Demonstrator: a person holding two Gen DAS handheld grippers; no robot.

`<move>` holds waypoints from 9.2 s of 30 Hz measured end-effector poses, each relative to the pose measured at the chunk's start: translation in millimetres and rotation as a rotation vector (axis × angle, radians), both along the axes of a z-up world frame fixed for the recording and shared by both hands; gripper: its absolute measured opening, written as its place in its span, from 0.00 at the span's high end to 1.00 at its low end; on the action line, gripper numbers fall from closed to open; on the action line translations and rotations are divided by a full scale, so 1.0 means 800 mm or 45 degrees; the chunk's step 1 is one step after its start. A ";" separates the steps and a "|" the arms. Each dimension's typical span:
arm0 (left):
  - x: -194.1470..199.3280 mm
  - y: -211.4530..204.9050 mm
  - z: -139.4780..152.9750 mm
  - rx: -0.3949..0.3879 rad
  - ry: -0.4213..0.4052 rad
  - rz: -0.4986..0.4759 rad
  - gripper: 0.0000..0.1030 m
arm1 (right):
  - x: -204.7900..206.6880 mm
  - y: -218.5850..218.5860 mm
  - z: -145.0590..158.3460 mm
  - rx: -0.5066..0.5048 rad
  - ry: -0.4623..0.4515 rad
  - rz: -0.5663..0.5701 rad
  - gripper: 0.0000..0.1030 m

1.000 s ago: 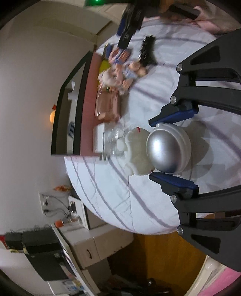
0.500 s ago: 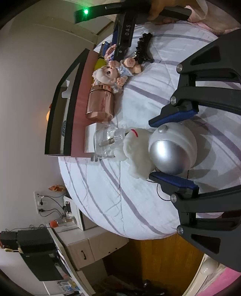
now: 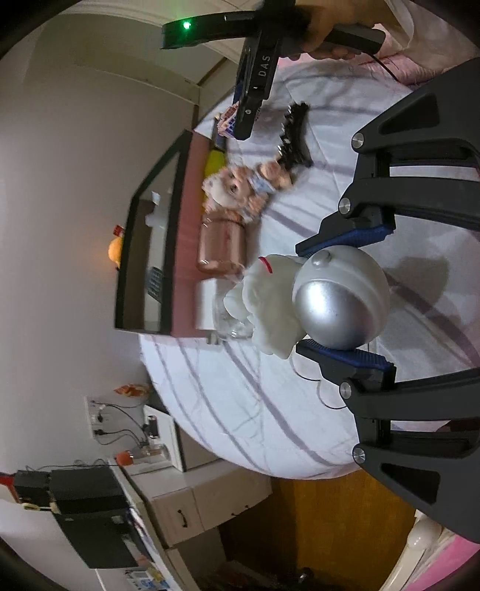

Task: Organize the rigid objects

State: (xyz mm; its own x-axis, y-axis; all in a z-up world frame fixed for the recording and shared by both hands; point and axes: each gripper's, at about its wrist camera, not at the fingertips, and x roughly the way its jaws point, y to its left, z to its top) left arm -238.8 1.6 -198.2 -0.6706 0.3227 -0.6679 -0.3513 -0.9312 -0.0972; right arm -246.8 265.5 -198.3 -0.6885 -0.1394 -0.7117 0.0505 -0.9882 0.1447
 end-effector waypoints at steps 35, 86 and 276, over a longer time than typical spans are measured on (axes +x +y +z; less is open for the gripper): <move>0.035 0.036 0.212 -0.018 0.690 0.315 0.55 | 0.062 -0.052 0.188 0.020 0.680 0.112 0.39; -0.172 0.133 0.064 -0.186 0.194 0.168 0.18 | -0.126 0.002 0.043 0.180 0.158 0.034 0.21; 0.053 0.035 0.160 -0.056 0.442 0.165 0.48 | 0.070 -0.034 0.123 -0.075 0.466 0.180 0.85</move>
State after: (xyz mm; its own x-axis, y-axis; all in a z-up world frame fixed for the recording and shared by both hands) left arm -196.4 29.4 -70.0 -0.8930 0.1962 -0.4050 -0.2350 -0.9708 0.0477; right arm -191.2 238.0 -100.1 -0.8663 -0.2845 -0.4107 0.2444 -0.9583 0.1482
